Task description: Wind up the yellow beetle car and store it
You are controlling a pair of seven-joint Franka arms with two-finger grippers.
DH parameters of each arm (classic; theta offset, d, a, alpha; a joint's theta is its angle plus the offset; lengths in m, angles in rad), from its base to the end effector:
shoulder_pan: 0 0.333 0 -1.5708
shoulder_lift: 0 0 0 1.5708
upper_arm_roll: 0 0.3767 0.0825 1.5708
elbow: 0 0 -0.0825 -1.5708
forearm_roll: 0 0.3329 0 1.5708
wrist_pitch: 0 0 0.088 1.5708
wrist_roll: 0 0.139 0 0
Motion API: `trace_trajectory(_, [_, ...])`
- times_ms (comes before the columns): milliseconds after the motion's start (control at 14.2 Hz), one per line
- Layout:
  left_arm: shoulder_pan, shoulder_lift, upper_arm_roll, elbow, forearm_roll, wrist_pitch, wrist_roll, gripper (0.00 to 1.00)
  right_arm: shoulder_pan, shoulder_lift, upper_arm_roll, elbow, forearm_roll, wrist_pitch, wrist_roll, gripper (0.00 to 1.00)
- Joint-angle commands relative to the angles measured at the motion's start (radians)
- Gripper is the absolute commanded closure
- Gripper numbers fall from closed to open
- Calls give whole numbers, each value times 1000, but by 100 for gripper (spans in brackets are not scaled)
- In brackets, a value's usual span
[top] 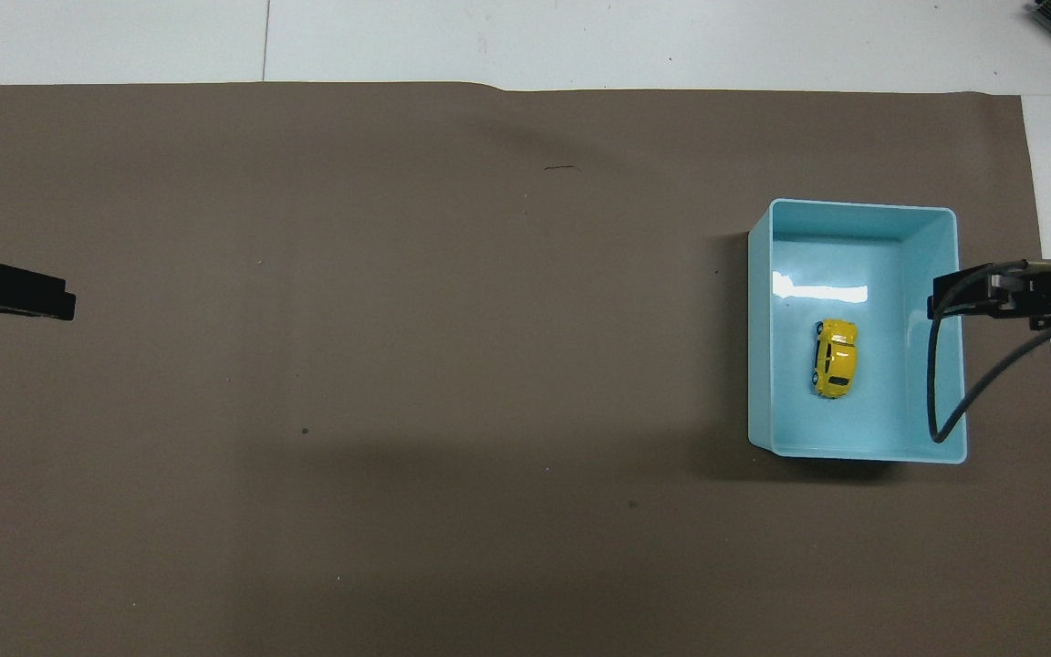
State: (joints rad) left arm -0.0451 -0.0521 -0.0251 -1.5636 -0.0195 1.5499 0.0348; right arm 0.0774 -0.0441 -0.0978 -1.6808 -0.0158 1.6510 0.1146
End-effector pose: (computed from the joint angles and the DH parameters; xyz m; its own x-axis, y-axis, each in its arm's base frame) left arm 0.4821 -0.0371 0.6801 0.9937 -0.1052 0.0390 -0.1059 -0.9942 0.0168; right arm 0.4933 -0.0134 0.6355 0.9910 -0.1333 0.0153 -0.1334 -0.9910 0.0098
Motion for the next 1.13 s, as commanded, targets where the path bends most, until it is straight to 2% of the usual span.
trace_trajectory(0, [11, -9, -7, 7, 6, -19, 10, 0, 4, 39, -13, 68, 10, -23, 4, 0])
trace_trajectory(493, [11, -9, -7, 7, 6, -19, 10, 0, -31, 49, -17, 90, 39, -69, 4, 0])
trace_trajectory(774, [11, -9, -6, 7, 6, -19, 11, 0, -111, 67, 55, 107, 40, -74, 5, 0])
trace_trajectory(1056, [11, -9, -6, 7, 6, -19, 10, 0, -111, 59, 64, 105, 30, -73, 1, 0])
